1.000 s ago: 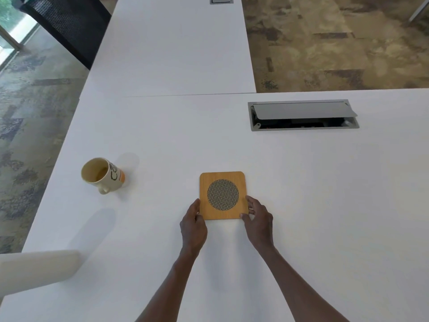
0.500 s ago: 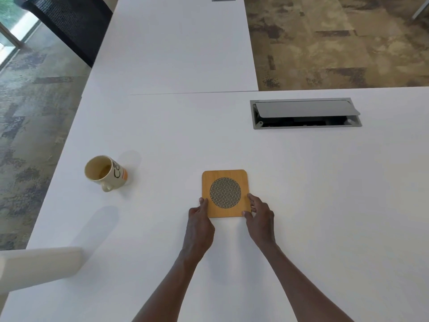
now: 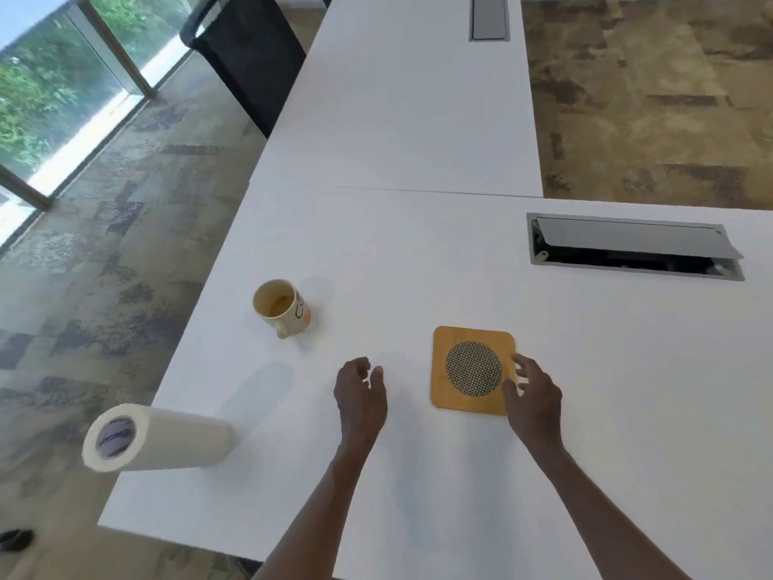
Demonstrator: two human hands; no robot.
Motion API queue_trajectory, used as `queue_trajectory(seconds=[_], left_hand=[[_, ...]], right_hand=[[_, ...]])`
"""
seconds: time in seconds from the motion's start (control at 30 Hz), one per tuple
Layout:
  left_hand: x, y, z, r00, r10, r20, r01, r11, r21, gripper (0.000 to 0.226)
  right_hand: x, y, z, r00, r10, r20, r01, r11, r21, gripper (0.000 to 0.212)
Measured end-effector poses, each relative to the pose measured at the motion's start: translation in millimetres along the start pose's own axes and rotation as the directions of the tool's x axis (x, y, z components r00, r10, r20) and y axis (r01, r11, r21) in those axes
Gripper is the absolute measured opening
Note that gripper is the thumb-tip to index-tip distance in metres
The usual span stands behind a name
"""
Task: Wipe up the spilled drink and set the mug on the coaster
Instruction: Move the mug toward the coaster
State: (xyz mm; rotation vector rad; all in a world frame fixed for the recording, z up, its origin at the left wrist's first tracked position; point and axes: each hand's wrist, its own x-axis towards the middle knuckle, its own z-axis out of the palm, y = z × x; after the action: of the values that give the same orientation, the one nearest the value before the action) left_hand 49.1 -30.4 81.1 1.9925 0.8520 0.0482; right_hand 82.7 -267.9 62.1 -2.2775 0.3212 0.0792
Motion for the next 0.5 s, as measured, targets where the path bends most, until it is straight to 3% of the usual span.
queue_trajectory(seconds=[0.13,0.27,0.4,0.5], left_hand=[[34.7,5.6,-32.5,0.954,-0.156,-0.257,0.117,0.980,-0.161,0.035],[69.5,8.0,-55.9,0.904,-0.243,-0.352,0.168,0.958,-0.231,0.053],[97.5,1.9,-72.7,0.904,-0.338,-0.262,0.268,0.925,-0.270,0.055],[112.2,-10.1,-78.8,0.939,-0.309,-0.150,0.282,0.944,-0.173,0.049]], right_hand=[[6.7,-35.2,11.8,0.998,-0.059,0.009,0.059,0.998,0.000,0.037],[6.8,-70.1,31.2,0.992,-0.122,0.044,0.122,0.993,0.008,0.036],[4.7,-98.8,53.2,0.977,-0.190,0.094,0.188,0.982,0.026,0.035],[4.6,-116.3,69.3,0.963,-0.240,0.126,0.235,0.971,0.053,0.033]])
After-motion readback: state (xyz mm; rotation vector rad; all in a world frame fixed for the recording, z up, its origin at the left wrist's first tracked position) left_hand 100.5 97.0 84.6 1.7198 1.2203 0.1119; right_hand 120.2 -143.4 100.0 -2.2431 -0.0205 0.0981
